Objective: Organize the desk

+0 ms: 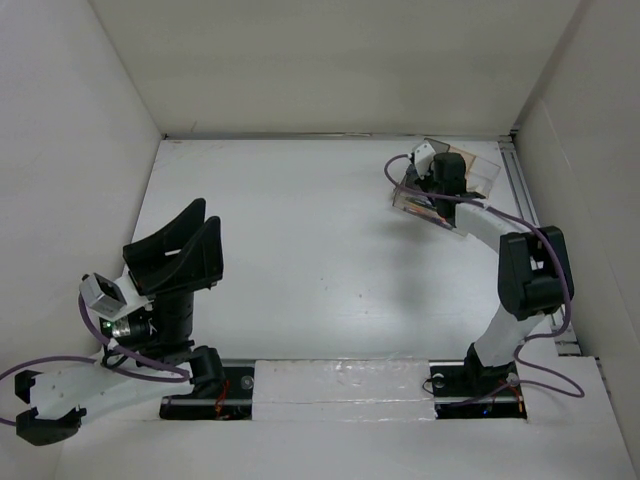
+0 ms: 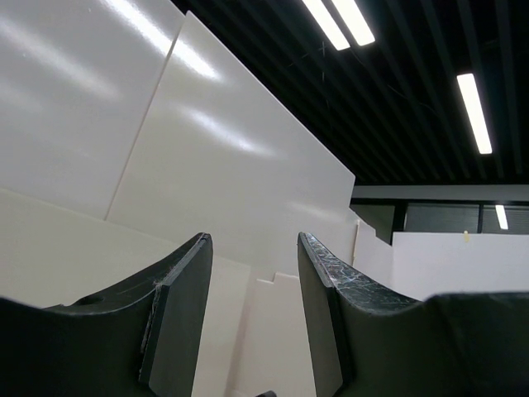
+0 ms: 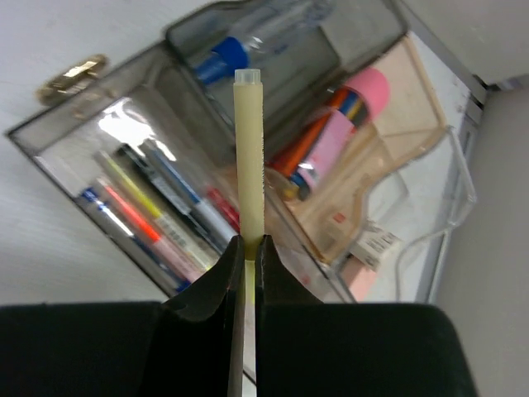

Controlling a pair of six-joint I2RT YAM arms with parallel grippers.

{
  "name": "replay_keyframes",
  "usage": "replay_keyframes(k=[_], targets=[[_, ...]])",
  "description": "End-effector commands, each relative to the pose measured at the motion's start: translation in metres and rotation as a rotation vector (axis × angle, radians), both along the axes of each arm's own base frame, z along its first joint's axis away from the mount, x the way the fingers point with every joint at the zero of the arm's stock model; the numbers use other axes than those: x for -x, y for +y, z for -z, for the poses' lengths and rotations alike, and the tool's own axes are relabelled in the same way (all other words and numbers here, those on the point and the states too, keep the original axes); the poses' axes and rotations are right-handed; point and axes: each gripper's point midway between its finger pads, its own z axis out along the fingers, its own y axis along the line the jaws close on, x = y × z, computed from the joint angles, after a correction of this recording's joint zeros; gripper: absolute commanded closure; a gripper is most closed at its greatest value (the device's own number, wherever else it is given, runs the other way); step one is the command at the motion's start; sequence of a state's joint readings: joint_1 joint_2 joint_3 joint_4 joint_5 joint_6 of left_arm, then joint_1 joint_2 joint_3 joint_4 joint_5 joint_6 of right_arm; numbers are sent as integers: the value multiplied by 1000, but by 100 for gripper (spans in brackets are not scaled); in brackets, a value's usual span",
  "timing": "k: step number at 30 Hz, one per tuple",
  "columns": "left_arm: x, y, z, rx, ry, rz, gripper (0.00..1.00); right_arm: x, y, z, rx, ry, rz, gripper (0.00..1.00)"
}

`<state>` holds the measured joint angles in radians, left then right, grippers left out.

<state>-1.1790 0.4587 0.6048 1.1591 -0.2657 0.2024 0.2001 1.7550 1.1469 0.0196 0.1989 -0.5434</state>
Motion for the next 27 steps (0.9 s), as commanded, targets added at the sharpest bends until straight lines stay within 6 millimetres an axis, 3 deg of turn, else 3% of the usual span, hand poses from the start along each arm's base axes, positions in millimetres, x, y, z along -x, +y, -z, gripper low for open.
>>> replay_keyframes(k=[1,6,9,12,25,27], targets=[[4,10,-15,45,-21,-7,58,-8,-1,-30,-46,-108,-16,94],[8,15,-16,55,-32,-1,58,-4,-3,-10,-17,-74,5,91],[10,20,-15,68,-39,3,58,-1,-3,-9,4,-73,13,91],[9,22,-14,74,-33,-5,58,3,-13,-2,38,-61,59,84],[8,20,-14,72,-33,-5,58,14,-8,-6,50,-95,54,71],[10,20,-15,74,-40,-3,58,14,-7,-9,47,-112,75,60]])
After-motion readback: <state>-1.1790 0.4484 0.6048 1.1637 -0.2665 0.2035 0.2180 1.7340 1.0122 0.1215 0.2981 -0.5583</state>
